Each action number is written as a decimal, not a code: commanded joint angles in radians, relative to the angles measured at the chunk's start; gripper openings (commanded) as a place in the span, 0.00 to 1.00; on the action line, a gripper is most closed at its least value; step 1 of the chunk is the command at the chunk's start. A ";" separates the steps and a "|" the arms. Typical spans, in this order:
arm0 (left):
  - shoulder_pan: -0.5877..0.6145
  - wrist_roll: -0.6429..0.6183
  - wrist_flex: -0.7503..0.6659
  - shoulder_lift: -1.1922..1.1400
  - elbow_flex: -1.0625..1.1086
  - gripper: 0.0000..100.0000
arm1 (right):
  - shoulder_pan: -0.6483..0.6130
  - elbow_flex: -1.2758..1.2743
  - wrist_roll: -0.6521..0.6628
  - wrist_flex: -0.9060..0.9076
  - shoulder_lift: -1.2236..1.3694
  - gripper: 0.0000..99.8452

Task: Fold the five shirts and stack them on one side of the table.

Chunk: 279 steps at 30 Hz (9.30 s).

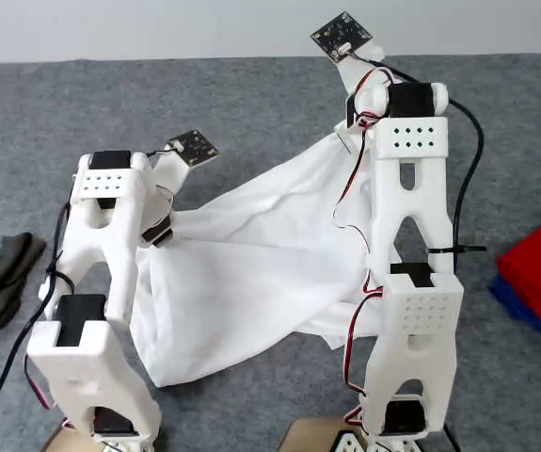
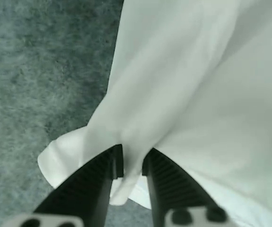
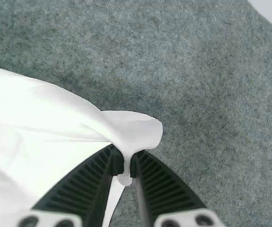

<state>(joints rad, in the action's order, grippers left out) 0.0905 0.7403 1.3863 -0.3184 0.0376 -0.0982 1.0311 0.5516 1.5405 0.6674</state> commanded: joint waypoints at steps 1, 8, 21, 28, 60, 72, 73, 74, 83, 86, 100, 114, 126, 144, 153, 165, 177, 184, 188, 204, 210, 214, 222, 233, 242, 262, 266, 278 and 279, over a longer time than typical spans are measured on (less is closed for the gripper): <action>0.005 0.006 0.011 0.015 -0.015 0.13 | -0.005 0.051 -0.008 0.008 -0.015 0.01; 0.009 0.008 0.006 0.008 -0.028 0.18 | -0.007 0.051 -0.009 0.008 -0.018 0.01; 0.061 0.012 -0.046 0.006 -0.050 0.15 | -0.007 0.051 -0.009 0.008 -0.016 0.01; 0.071 0.037 -0.046 0.006 -0.045 0.11 | -0.007 0.051 -0.009 0.008 -0.013 0.01; -0.038 -0.445 0.365 0.301 -0.877 0.01 | 0.111 0.051 -0.011 0.091 -0.558 0.01; -0.035 -0.477 0.365 0.591 -0.875 0.01 | 0.262 0.051 -0.006 0.090 -0.849 0.01; -0.034 -0.477 0.365 0.611 -0.875 0.01 | 0.262 0.051 -0.006 0.088 -0.875 0.01; -0.023 -0.477 0.365 0.632 -0.875 0.01 | 0.262 0.051 -0.006 0.079 -0.905 0.01; 0.130 -0.476 0.365 0.744 -0.875 0.01 | 0.381 0.051 -0.006 -0.099 -1.073 0.01; 0.138 -0.471 0.364 0.789 -0.875 0.01 | 0.398 0.051 -0.005 -0.163 -1.112 0.01; 0.140 -0.470 0.281 1.043 -0.872 0.01 | 0.567 0.044 -0.005 -0.245 -1.271 0.01; 0.137 -0.470 0.265 1.057 -0.472 0.01 | 0.383 -0.229 0.109 -0.199 -1.142 0.01; 0.132 -0.470 -0.407 1.048 0.440 0.01 | 0.203 -0.649 0.114 -0.363 -0.816 0.01; 0.133 -0.470 -0.741 0.242 0.047 0.01 | 0.182 -0.692 0.043 -0.932 -0.455 0.01; 0.130 -0.470 -0.694 -0.055 -0.334 0.01 | 0.177 -0.692 0.072 -1.121 -0.364 0.01; 0.124 -0.311 -0.213 -0.218 -0.518 0.01 | 0.134 -0.692 0.074 -1.030 -0.282 0.01; 0.123 -0.279 0.061 -0.221 -0.407 0.01 | 0.018 -0.692 0.023 -0.865 -0.173 0.01; 0.121 -0.279 0.068 -0.218 -0.338 0.01 | -0.038 -0.692 -0.137 -0.733 -0.134 0.11; 0.124 -0.279 0.068 -0.218 -0.318 0.01 | -0.047 -0.692 -0.322 -0.737 -0.116 0.22; 0.124 -0.281 0.058 -0.219 -0.314 0.01 | -0.088 -0.572 -0.322 -0.634 0.077 0.15; 0.124 -0.281 0.032 -0.218 -0.317 0.01 | -0.084 -0.399 -0.152 -0.458 0.170 0.01; 0.124 -0.281 0.032 -0.218 -0.317 0.01 | -0.079 -0.293 -0.143 -0.300 0.194 0.01; 0.124 -0.281 0.037 -0.212 -0.318 0.01 | -0.039 -0.063 -0.140 0.008 0.191 0.01; 0.124 -0.279 0.038 -0.210 -0.320 0.01 | 0.091 -0.009 -0.112 0.257 0.119 0.01; 0.123 -0.279 0.034 -0.210 -0.320 0.01 | 0.097 -0.433 -0.064 0.257 -0.124 0.01; 0.117 -0.279 0.034 -0.210 -0.320 0.01 | 0.091 -0.872 -0.083 0.185 -0.469 0.20; 0.117 -0.279 0.034 -0.210 -0.320 0.01 | 0.088 -0.809 -0.130 0.081 -0.469 0.27; 0.117 -0.279 0.032 -0.215 -0.320 0.01 | -0.033 -0.779 -0.133 -0.446 -0.257 0.27; 0.117 -0.279 0.032 -0.215 -0.320 0.01 | -0.038 -0.761 -0.133 -0.464 -0.222 0.27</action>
<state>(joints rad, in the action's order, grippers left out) 0.2163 0.4503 1.4323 -0.5501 -0.2723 -0.1151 0.1872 0.4304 1.1462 0.4020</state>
